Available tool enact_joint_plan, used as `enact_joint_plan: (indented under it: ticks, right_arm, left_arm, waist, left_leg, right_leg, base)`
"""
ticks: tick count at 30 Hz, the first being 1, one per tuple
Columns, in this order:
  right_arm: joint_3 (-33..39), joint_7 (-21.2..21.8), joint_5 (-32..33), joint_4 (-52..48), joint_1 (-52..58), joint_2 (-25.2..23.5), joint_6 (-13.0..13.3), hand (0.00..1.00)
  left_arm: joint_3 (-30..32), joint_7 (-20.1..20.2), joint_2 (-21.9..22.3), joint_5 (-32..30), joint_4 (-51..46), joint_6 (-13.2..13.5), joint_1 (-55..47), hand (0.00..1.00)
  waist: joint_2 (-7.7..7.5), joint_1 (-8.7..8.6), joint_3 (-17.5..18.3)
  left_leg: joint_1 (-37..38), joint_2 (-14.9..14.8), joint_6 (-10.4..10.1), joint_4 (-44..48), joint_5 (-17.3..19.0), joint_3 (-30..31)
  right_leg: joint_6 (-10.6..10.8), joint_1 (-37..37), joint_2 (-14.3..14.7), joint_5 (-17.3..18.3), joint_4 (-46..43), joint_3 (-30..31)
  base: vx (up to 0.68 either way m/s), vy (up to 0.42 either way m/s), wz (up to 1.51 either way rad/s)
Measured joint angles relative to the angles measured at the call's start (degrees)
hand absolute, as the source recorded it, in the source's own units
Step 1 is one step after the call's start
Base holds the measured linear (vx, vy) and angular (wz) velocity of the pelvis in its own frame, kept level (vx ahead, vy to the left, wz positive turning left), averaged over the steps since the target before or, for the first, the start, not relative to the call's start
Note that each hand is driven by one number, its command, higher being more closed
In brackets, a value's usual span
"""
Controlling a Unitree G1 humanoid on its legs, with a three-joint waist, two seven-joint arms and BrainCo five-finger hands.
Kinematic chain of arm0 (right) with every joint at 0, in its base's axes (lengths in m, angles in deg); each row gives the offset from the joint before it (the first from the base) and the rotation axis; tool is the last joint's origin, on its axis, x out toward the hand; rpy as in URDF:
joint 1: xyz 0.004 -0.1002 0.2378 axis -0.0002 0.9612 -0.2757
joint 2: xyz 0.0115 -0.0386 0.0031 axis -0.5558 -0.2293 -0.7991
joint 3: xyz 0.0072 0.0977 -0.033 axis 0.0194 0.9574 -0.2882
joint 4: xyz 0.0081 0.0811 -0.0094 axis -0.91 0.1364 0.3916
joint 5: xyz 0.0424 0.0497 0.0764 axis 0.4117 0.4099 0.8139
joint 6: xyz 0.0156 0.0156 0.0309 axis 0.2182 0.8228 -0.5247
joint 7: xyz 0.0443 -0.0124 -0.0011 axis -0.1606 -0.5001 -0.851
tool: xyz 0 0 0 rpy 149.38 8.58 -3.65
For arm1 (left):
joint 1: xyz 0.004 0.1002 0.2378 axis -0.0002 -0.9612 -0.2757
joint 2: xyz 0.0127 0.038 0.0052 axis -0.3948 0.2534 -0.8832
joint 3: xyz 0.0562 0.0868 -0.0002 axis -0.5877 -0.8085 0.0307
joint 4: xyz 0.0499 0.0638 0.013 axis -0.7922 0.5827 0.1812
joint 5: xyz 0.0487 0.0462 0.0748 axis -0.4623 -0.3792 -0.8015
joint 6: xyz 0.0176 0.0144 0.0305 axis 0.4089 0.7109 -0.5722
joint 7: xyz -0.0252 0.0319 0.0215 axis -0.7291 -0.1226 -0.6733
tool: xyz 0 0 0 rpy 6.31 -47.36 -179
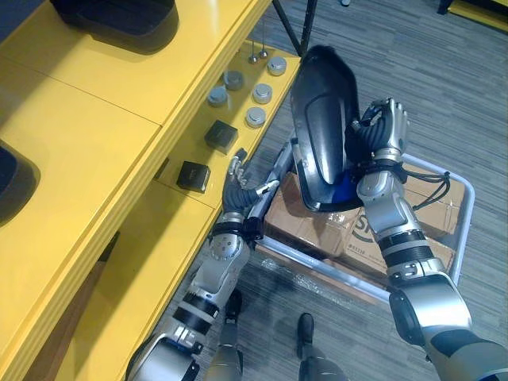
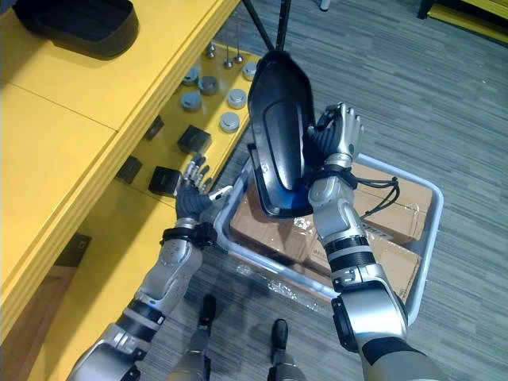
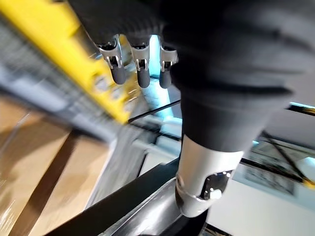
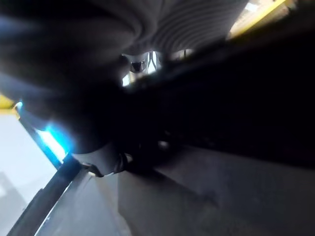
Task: Walk over and take plastic housings, then place them on the shelf
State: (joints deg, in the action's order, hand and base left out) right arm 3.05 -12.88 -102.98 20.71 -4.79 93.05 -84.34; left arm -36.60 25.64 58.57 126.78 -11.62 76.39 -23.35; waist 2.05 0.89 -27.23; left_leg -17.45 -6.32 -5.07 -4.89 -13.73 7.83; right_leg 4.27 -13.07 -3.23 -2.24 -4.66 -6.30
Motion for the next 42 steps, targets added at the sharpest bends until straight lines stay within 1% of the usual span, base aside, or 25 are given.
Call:
enact_joint_plan:
  ticks: [2, 4, 7, 10, 13, 17, 18, 23, 24, 25, 27, 28, 29, 31, 32, 33, 34, 35, 36, 37, 38, 39, 40, 41, 42]
  right_arm:
    - [-1.2, -0.1, -0.1, -2.6, 0.0, 0.1, 0.0, 1.00]
    - [-2.0, -0.4, -0.2, -5.3, 0.0, 0.1, 0.2, 1.00]
    - [-4.0, -1.2, -2.5, -7.6, 0.0, 0.1, 0.8, 1.00]
    - [-5.4, -1.5, -2.6, -9.6, 0.3, -0.1, 1.2, 1.00]
    - [-7.0, -2.5, -3.9, -14.4, 3.2, -1.2, 1.8, 1.00]
    - [-9.7, -3.4, -4.6, -16.7, 6.8, -2.7, 2.1, 1.00]
    - [-9.7, -3.7, -4.6, -18.1, 8.2, -2.7, 2.1, 1.00]
    - [-10.3, -5.3, -4.7, -26.4, 14.2, -2.6, 2.1, 1.00]
    - [-10.7, -5.4, -4.7, -28.7, 15.6, -2.6, 2.1, 1.00]
    - [-11.3, -5.8, -4.7, -34.0, 19.2, -2.6, 2.2, 1.00]
    - [-12.5, -6.3, -4.7, -40.5, 24.0, -2.5, 2.5, 1.00]
    - [-14.1, -6.7, -4.6, -46.0, 29.4, -2.5, 4.0, 1.00]
    - [-15.0, -6.8, -4.6, -48.2, 31.7, -2.6, 4.8, 1.00]
    - [-17.8, -7.2, -3.7, -54.1, 40.5, -4.4, 8.8, 1.00]
    - [-18.2, -7.2, -3.6, -54.6, 42.2, -5.2, 9.9, 1.00]
    - [-19.1, -7.2, -3.1, -54.7, 45.0, -6.2, 12.2, 1.00]
    - [-19.6, -7.2, -2.4, -54.6, 46.0, -6.5, 13.1, 1.00]
    - [-19.9, -7.2, -1.3, -54.2, 47.9, -7.1, 15.0, 1.00]
    - [-20.2, -7.2, 0.1, -53.5, 48.7, -7.4, 16.0, 1.00]
    - [-20.3, -7.2, 2.5, -52.7, 49.6, -7.8, 17.4, 0.00]
    - [-20.3, -7.2, 3.1, -52.0, 49.7, -8.0, 17.8, 0.00]
    - [-20.4, -7.2, 3.8, -51.3, 49.5, -8.1, 18.1, 0.00]
    - [-20.7, -7.2, 5.1, -50.0, 49.0, -8.5, 18.6, 0.00]
    - [-20.9, -7.2, 5.1, -49.4, 48.9, -9.2, 19.0, 0.00]
    - [-20.9, -6.9, 5.1, -49.3, 49.5, -10.1, 19.6, 0.00]
  left_arm:
    - [-0.6, 1.7, -0.1, 5.8, 1.3, 0.0, 1.9, 0.00]
    - [-1.0, 2.7, -0.1, 10.0, 2.5, 0.0, 4.6, 0.00]
    - [-2.7, 3.5, -0.8, 13.5, 3.4, 0.0, 7.3, 0.00]
    - [-2.7, 3.7, -0.8, 15.6, 4.6, 0.0, 8.4, 0.00]
    - [-4.1, 3.7, -0.8, 17.6, 5.3, 0.1, 8.9, 0.00]
    - [-6.2, 3.8, -0.8, 21.0, 5.9, 0.1, 9.3, 0.00]
    - [-6.9, 3.8, -1.0, 22.1, 6.0, 0.1, 9.3, 1.00]
    - [-8.9, 3.7, -1.5, 22.9, 4.4, 0.2, 7.8, 1.00]
    - [-8.8, 3.6, -1.5, 22.9, 2.1, 0.3, 6.2, 1.00]
    - [-8.6, 2.7, -1.5, 21.7, -3.3, 0.6, 2.2, 1.00]
    - [-8.0, 1.4, -1.4, 20.3, -10.4, 1.2, -3.3, 1.00]
    - [-7.2, 0.3, -1.4, 17.7, -16.7, 1.9, -9.5, 1.00]
    - [-7.0, -0.1, -1.3, 16.8, -19.3, 2.2, -12.2, 1.00]
    - [-7.0, -1.0, -0.8, 13.1, -27.9, 3.5, -22.8, 1.00]
    - [-6.9, -1.3, -0.7, 11.2, -29.8, 3.7, -25.4, 1.00]
    - [-6.6, -1.9, -0.7, 7.7, -33.1, 3.8, -30.5, 1.00]
    - [-6.3, -2.1, -0.7, 6.4, -34.4, 3.8, -32.6, 1.00]
    - [-6.2, -2.7, -0.6, 3.0, -35.9, 3.8, -35.6, 1.00]
    - [-5.7, -3.2, -0.3, 0.1, -36.9, 3.8, -37.6, 1.00]
    - [-4.8, -4.0, 0.7, -5.1, -37.4, 3.8, -39.4, 1.00]
    - [-4.3, -4.5, 1.2, -6.7, -37.4, 3.7, -39.6, 1.00]
    - [-3.7, -5.0, 1.7, -8.5, -37.4, 3.7, -39.9, 1.00]
    - [-2.5, -5.5, 2.9, -10.9, -37.7, 3.7, -40.8, 1.00]
    - [-1.9, -5.8, 3.5, -12.8, -38.2, 3.7, -41.7, 1.00]
    - [-1.5, -6.3, 3.7, -15.3, -39.4, 3.7, -43.1, 1.00]
  waist:
    - [-0.02, -0.31, 0.0]
    - [-0.06, -0.45, 0.1]
    - [-0.08, -0.98, 0.1]
    - [-0.23, -1.42, 0.2]
    - [-0.56, -1.50, 0.7]
    - [-1.14, -1.51, 1.5]
    - [-1.15, -1.35, 1.5]
    - [-1.17, -1.16, 2.1]
    - [-1.16, -1.11, 2.1]
    - [-1.11, -0.95, 2.2]
    - [-1.10, -0.85, 2.5]
    - [-1.12, -0.48, 3.2]
    - [-1.09, -0.28, 4.0]
    - [-1.02, 0.44, 7.2]
    - [-1.03, 0.73, 8.0]
    - [-0.93, 1.61, 10.0]
    - [-0.81, 2.32, 10.7]
    - [-0.56, 3.23, 12.0]
    - [-0.39, 3.60, 13.1]
    - [-0.26, 3.40, 14.5]
    - [-0.41, 3.29, 14.7]
    - [-0.33, 3.45, 14.8]
    - [0.38, 3.83, 15.3]
    - [0.74, 3.86, 16.0]
    - [0.68, 3.90, 17.2]
  left_leg:
    - [-0.3, 0.0, -0.1, 0.0, -0.2, -0.1]
    - [-0.6, -0.1, -0.2, 0.0, -0.4, -0.2]
    - [-0.6, 0.0, -0.2, 0.0, -0.5, -0.1]
    - [-0.6, 0.0, -0.2, 0.0, -0.6, -0.1]
    - [-0.4, -0.1, -0.2, 0.0, -0.6, -0.4]
    - [-0.3, -0.1, -0.2, 0.0, -0.6, -0.5]
    - [-0.1, -0.1, -0.2, 0.0, -0.6, -0.4]
    - [1.1, 0.0, -0.4, 0.0, -0.4, -0.2]
    - [1.4, 0.0, -0.5, 0.0, -0.3, -0.1]
    - [2.2, 0.1, -0.6, 0.0, -0.2, 0.1]
    - [3.4, 0.2, -0.9, 0.0, 0.0, 0.5]
    - [4.8, 0.3, -1.4, 0.0, 0.5, 1.5]
    - [5.0, 0.3, -1.7, 0.1, 0.7, 2.0]
    - [6.1, 0.5, -2.4, 0.1, 1.3, 5.6]
    - [6.4, 0.5, -2.8, 0.1, 1.5, 6.6]
    - [6.6, 0.6, -3.2, 0.0, 1.9, 8.5]
    - [6.6, 0.7, -3.3, 0.1, 1.9, 9.7]
    - [6.5, 1.1, -3.4, 0.1, 2.0, 12.2]
    - [5.8, 1.1, -2.8, -0.1, 2.5, 11.9]
    - [3.6, 0.1, 1.0, 0.8, 5.1, 4.3]
    - [2.7, -0.2, 3.4, 1.9, 6.7, -0.1]
    - [1.9, -0.9, 5.0, 3.1, 7.8, -5.1]
    - [1.0, -2.8, 6.0, 5.3, 9.6, -14.3]
    - [0.7, -4.0, 5.8, 6.7, 10.9, -20.4]
    - [0.5, -4.9, 4.9, 8.1, 12.2, -26.1]
  right_leg:
    - [0.0, -0.4, 0.0, 0.0, -0.1, 0.2]
    - [0.0, -0.9, 0.1, 0.0, -0.3, 0.3]
    - [0.0, -1.0, 0.1, 0.0, -0.5, 0.4]
    - [0.0, -1.0, 0.1, 0.0, -0.5, 0.4]
    - [0.0, -0.9, 0.1, 0.0, -0.6, 0.7]
    - [0.0, -0.8, 0.1, 0.0, -0.6, 0.7]
    - [0.0, -0.6, 0.1, 0.0, -0.6, 0.7]
    - [0.0, 1.0, 0.1, 0.0, 0.0, 0.5]
    - [0.0, 1.4, 0.1, 0.0, 0.0, 0.4]
    - [-0.1, 2.3, 0.1, 0.2, 0.2, 0.1]
    - [-0.2, 3.8, 0.0, 1.0, 0.0, -0.6]
    - [-0.3, 5.4, 0.0, 2.0, -0.5, -1.5]
    - [-0.4, 5.8, -0.1, 2.6, -1.0, -2.1]
    - [-0.7, 8.2, -0.1, 5.3, -2.3, -5.7]
    - [-0.8, 8.8, -0.1, 6.0, -2.7, -6.9]
    - [-1.1, 9.8, 0.0, 7.3, -3.4, -8.8]
    - [-1.1, 10.3, 0.0, 8.0, -4.0, -10.0]
    - [-1.3, 11.1, -0.2, 9.6, -5.4, -12.7]
    - [-1.6, 11.4, -0.7, 10.7, -6.5, -15.5]
    - [-1.7, 13.0, -1.6, 11.2, -6.1, -21.3]
    - [-1.7, 13.9, -2.1, 11.2, -5.6, -23.2]
    - [-1.7, 14.7, -2.5, 11.2, -5.2, -24.7]
    - [-1.6, 16.5, -2.8, 11.2, -4.3, -27.9]
    - [-1.4, 18.0, -3.0, 11.3, -3.6, -30.3]
    - [-1.1, 19.6, -3.7, 11.2, -2.1, -33.0]
  base:
    - [0.02, -0.022, -0.06]
    - [0.01, -0.012, -0.02]
    - [0.01, -0.008, 0.00]
    - [0.00, 0.000, 0.00]
    - [0.01, -0.012, -0.02]
    - [0.00, 0.000, 0.00]
    - [0.00, 0.000, 0.00]
    - [0.02, -0.009, 0.02]
    - [0.05, -0.021, 0.07]
    - [0.06, -0.023, 0.09]
    - [0.08, -0.038, 0.21]
    - [0.09, -0.061, 0.33]
    - [0.07, -0.061, 0.49]
    - [0.08, -0.090, 0.76]
    - [0.09, -0.128, 0.92]
    - [0.07, -0.113, 0.72]
    - [0.08, -0.117, 1.01]
    - [0.06, -0.121, 1.06]
    - [0.05, -0.128, 1.87]
    - [0.04, -0.086, 1.76]
    - [0.04, -0.034, 1.70]
    - [0.04, 0.003, 1.23]
    - [0.06, -0.003, 1.26]
    - [0.10, 0.003, 1.44]
    - [0.14, 0.033, 1.32]
